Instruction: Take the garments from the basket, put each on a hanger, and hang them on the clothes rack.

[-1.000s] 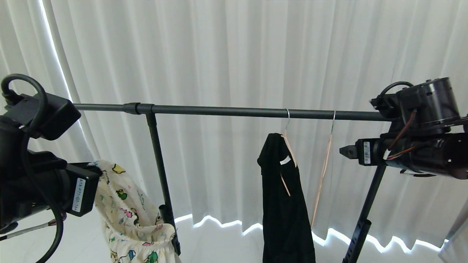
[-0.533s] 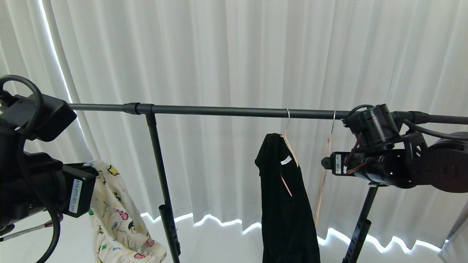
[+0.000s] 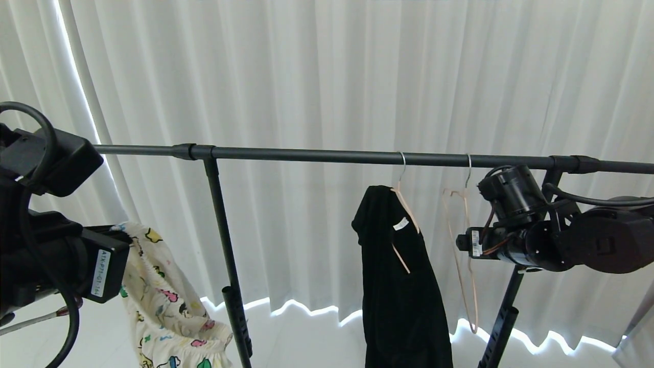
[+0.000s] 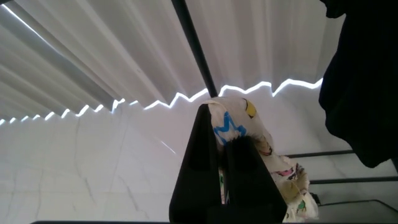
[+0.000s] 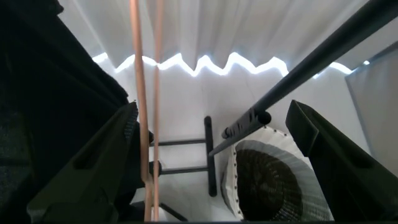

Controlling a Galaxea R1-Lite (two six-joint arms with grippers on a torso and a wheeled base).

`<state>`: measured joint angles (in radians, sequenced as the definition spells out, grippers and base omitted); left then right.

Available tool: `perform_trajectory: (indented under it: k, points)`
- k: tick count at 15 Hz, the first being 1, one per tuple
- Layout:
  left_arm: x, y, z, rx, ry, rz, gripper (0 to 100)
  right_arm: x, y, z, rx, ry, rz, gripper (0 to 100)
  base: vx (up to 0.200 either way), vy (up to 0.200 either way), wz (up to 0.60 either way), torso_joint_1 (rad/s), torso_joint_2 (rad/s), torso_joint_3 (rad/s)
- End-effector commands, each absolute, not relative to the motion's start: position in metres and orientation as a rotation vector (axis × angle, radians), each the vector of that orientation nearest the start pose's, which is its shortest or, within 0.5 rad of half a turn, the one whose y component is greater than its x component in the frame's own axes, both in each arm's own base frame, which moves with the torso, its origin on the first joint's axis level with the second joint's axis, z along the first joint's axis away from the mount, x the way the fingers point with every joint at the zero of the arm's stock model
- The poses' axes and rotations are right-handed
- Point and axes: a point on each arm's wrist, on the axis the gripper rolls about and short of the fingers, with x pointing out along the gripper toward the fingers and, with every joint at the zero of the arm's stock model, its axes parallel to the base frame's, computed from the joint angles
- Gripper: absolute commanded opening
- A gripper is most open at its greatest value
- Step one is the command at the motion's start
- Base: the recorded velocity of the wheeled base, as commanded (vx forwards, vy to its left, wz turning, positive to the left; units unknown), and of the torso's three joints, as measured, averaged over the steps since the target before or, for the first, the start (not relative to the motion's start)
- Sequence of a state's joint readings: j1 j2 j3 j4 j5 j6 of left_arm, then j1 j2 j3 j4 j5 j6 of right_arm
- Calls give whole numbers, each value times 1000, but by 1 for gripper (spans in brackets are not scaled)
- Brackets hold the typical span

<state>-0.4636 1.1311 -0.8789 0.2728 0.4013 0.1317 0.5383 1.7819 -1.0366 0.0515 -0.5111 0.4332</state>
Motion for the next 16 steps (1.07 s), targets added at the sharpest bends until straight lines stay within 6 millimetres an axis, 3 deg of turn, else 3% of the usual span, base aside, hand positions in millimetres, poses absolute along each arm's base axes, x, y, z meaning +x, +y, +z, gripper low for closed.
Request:
perform_trajectory:
  k: [1,3,9,11,16]
  points:
    - [136,-58,251,350,474,-93,0,273,149,158,19,677,-125,100,0,0,0,0,0,0]
    - [137,-58,250,352,476,-92,0,274,150,157,31,675,-119,100,0,0,0,0,0,0]
    - [136,-57,252,355,469,-69,0,275,152,126,70,742,5,100,0,0,0,0,0,0]
    - [134,-56,252,353,462,-64,0,285,153,116,89,722,9,100,0,0,0,0,0,0]
    - [134,-56,252,373,462,-57,0,285,155,120,94,720,77,100,0,0,0,0,0,0]
